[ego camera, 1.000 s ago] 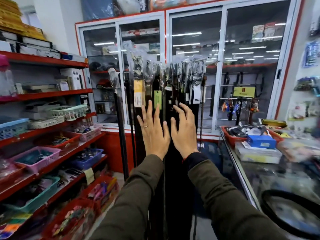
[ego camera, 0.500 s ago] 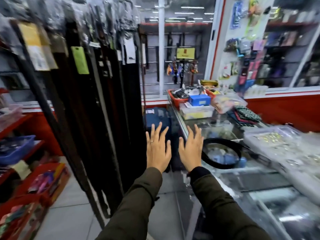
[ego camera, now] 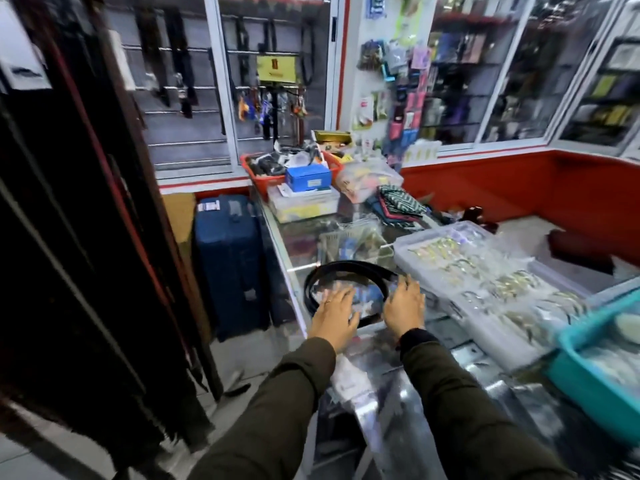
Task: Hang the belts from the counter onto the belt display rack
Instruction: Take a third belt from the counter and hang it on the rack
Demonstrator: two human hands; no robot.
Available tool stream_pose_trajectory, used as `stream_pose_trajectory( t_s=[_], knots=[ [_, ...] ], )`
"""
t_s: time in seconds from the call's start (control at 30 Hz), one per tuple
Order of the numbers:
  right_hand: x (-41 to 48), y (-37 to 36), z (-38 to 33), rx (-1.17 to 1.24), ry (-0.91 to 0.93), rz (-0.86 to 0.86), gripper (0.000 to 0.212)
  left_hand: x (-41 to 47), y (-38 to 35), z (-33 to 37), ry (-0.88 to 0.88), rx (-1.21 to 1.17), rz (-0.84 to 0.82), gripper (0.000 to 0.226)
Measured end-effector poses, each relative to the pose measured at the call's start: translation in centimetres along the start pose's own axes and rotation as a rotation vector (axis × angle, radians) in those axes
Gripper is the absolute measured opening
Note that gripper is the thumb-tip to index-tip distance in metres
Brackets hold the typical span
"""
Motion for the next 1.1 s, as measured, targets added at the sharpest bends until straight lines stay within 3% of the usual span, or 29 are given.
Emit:
stream_pose_trajectory(
  t_s=[0.1,0.2,0.3,0.43,0.6,0.77,0.87,1.0,1.1],
  knots=[
    [2.9,-0.1,1.6,-0.180,0.015,-0.086,0.062,2.0,-2.8,1.3,0.015,0.005,-0.118,0.054],
    [4.6,-1.1,2.6,-0.329,0.012,-0.183,0.064,3.1,-4.4,1.6,0.053,-0.023,-0.109,0.048],
    [5.3,-0.6,2.5,-0.365,0.011,-0.106,0.048,3.4,-5.1,1.5,0.064,-0.061,-0.067,0.045],
    [5.8,0.3,1.4,-0.117,0.070,-0.051,0.031,3.3,-5.9,1.4,0.058,-0.114,-0.084,0.045],
    [5.2,-0.6,1.0,0.149,0.096,-0.259,0.045,3.3,-5.6,0.7,0.114,-0.154,-0.034,0.072],
    [3.4,-0.9,-0.4,-0.051,0.316,-0.303,0.053,2.9,-4.7,0.4,0.180,-0.236,0.022,0.065],
    [2.7,-1.3,-1.3,-0.209,0.403,-0.342,0.045,2.5,-4.0,-0.4,0.189,-0.211,0.018,0.048],
    [1.1,-0.8,-3.3,-0.518,0.524,-0.253,0.044,0.8,-2.8,-2.1,0.156,-0.082,-0.029,0.042],
    [-0.6,-1.6,-5.2,-0.433,0.574,-0.335,0.041,-1.1,-0.1,-3.6,0.144,-0.025,0.033,0.042]
  ],
)
Point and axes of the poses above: each hand's wrist, its own x-axis towards the middle knuckle, its own y-axis out of the back of the hand, z = x × y, the point moved 8 cm from there along x, towards the middle knuckle, and after that the axes turned 3 degrees about -y, right-handed, at the moved point
